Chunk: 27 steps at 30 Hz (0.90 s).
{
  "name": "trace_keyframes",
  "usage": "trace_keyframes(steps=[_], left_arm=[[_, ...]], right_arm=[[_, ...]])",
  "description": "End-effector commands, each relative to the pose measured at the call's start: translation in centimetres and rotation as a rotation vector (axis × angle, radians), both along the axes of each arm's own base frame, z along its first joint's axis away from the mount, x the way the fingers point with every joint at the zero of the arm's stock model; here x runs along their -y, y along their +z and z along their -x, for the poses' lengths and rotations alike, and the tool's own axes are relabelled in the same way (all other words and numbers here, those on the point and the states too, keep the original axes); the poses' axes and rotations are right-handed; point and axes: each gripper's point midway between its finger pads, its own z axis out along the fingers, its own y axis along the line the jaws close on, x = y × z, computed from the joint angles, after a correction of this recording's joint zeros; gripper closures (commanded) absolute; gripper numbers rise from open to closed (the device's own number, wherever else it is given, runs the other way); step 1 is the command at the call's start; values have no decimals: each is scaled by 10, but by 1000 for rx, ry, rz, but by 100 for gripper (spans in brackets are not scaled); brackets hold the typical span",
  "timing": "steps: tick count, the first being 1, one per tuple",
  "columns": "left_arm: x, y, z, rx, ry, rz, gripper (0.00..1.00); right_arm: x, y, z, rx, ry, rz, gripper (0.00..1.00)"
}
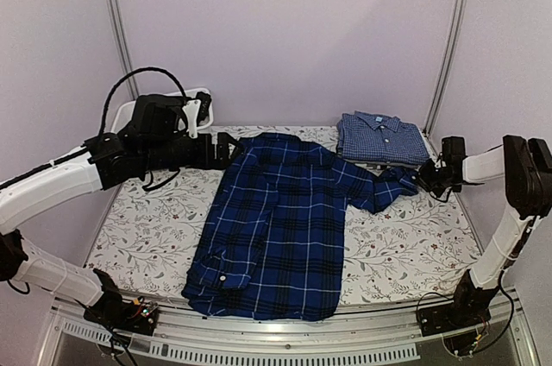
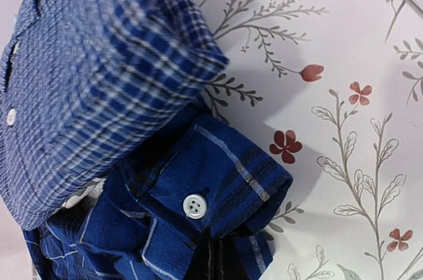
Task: Fold and stack the long sleeve shirts
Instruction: Pick up the sleeve from the corner of the board.
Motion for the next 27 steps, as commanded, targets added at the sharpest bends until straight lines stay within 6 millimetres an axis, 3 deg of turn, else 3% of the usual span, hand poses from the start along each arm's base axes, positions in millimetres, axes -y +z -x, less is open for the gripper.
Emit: trace_keyframes(steps=[1,7,15,27], left_arm=[[4,8,-1,-1,-19,25,0],[12,1,1,-19,-59,28,0],[35,-22,5,-98,-149,31,0],[89,-42,12,-137,-290,17,1]], right_arm=[[-5,40,-4,81,33,65,100],[-23,72,4,132,84,109,100],[-116,117,21,249,327,133,100],[-270,173,71,417,750,120,100]])
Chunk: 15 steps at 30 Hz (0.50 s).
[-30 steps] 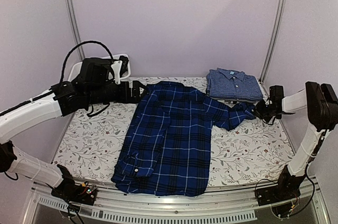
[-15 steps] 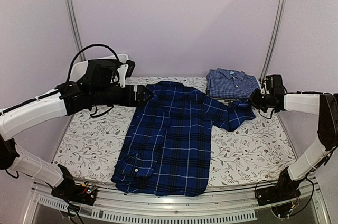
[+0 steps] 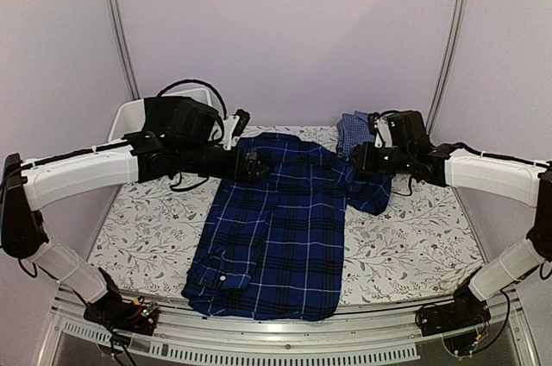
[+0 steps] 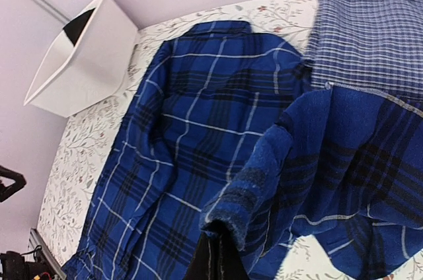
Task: Fold and stack the long sleeve shirts
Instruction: Pick up the sleeve from the corner of the board, then pass from the right arm to the left
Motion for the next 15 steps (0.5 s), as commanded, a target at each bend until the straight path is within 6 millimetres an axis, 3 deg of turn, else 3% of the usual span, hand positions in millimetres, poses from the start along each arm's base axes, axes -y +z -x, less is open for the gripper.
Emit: trace_keyframes(steps=[1,7,15], left_arm=[[32,6,5,22,-84,33,3],[65,-6,8,0,-146,45,9],[101,-26,13,18,-140,-9,7]], right_arm=[[-45,29,15,75,153,-11,100],[-89,43,32,93,294,-50,100],[-129,37,42,8,322,-113,100]])
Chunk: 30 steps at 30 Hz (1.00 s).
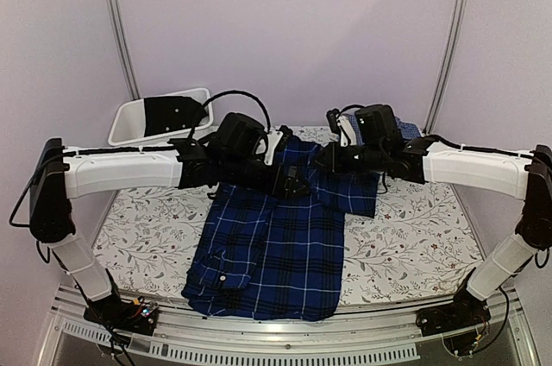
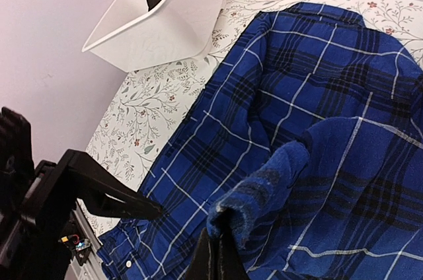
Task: Fold and stack the long sleeve shirts
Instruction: Pass from the right arm to the left
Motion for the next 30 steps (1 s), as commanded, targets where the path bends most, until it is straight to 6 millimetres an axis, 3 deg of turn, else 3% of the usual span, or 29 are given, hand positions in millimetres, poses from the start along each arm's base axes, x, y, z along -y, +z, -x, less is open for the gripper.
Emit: trace_keyframes(steps=[1,6,16,19,22,24,26,30], left_arm=[[22,4,-3,52,18,4,7],[26,-4,-17,84,85,-31,8],[32,-7,-38,134,158,-42,28],[33,-7,-41,141,162,-37,42],[34,-8,-42,141,165,-44,67],[31,-8,-44,145,182,-48,87],[26,-5,-47,158,208,-57,100],[8,1,-58,166,270,-77,100]], right_arm=[[-24,4,5,-52,24,-58,100],[-33,5,8,-83,14,-104,100],[-44,18,14,-109,40,-187,100],[-45,18,15,-114,42,-192,100],[-45,18,16,-114,42,-193,100],[-43,17,16,-113,31,-188,94],[-38,20,16,-100,16,-184,83],[-20,24,16,-72,-49,-145,57]])
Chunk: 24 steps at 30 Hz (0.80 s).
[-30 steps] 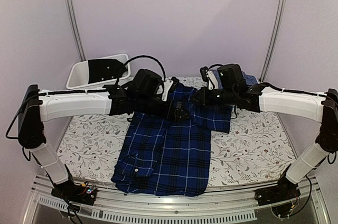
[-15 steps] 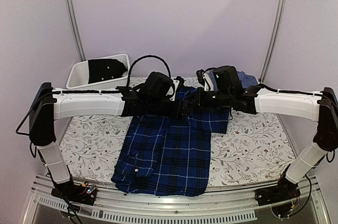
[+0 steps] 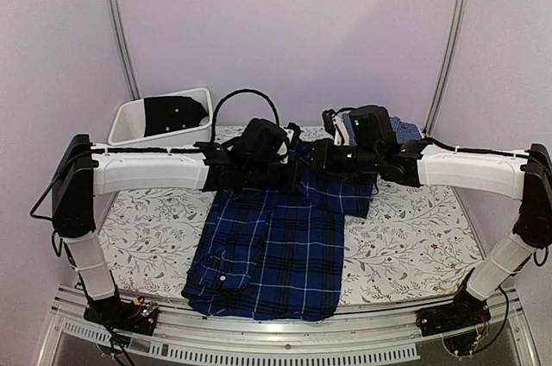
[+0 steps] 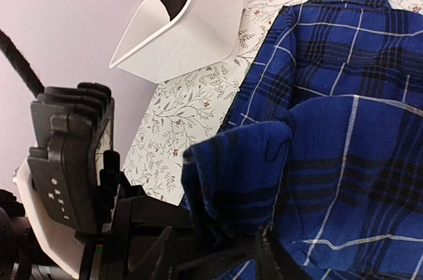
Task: Fold and stack the long sleeve shirts
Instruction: Pass from the right arm to the left, then move the right arm to the center of the board with the 1/3-folded shirt.
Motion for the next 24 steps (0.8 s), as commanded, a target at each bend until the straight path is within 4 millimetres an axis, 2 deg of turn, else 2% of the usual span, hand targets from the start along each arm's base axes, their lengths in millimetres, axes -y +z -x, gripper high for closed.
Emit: trace_keyframes(steps=[1,4,6,8,14,17,20,24], left_arm=[[-19,20,-20,38,91,6,100],[-35,29,-31,31,111,22,100],[-44,40,-37,36,111,38,100],[-52,53,-41,51,114,49,100],[-80,97,-47,103,146,83,100],[-100,121,-49,133,179,102,100],[-121,141,-51,154,217,110,100],[-151,154,-56,156,276,103,100]], right_arm=[[21,20,6,50,-64,23,54],[41,19,9,64,-127,64,44],[58,19,15,70,-169,85,42],[77,11,17,65,-230,128,41],[123,-32,19,-10,-341,208,33],[132,-46,17,-29,-356,226,30],[132,-63,14,-60,-346,248,29],[130,-78,3,-75,-351,259,28]])
